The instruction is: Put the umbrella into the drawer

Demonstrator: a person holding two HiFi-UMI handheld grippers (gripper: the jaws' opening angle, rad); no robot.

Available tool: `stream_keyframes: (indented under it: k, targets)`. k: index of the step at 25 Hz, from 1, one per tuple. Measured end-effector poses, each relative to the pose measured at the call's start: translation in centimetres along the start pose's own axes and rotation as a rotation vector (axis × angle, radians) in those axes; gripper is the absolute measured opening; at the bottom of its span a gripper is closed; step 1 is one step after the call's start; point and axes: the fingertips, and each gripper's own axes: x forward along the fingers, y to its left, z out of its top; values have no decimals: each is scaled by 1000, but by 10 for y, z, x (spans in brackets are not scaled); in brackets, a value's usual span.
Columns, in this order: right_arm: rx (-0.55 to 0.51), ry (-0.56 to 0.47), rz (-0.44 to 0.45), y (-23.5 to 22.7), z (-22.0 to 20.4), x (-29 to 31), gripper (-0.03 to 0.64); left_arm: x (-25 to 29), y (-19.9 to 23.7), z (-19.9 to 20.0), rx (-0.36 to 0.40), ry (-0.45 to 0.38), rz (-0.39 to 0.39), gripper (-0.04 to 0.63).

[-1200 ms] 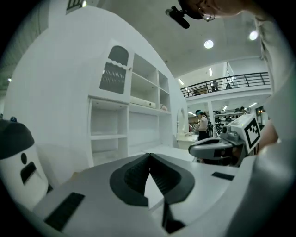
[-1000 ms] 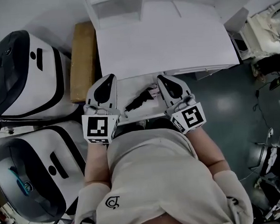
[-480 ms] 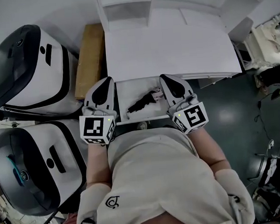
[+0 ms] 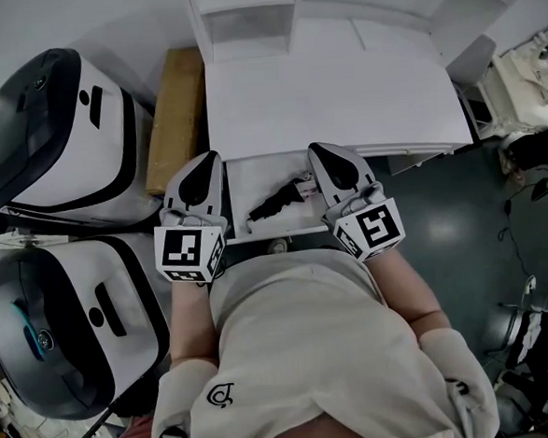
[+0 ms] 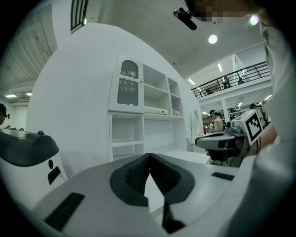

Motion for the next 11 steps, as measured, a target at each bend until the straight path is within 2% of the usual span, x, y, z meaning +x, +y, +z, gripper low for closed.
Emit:
stream_keyframes:
  k: [7, 11]
  targets:
    - [2, -2, -4, 1, -1, 2, 5, 2, 3, -5, -28, 10, -4, 12]
    - [1, 2, -5, 0, -1, 4, 5, 5, 4, -11, -20, 33, -4, 12]
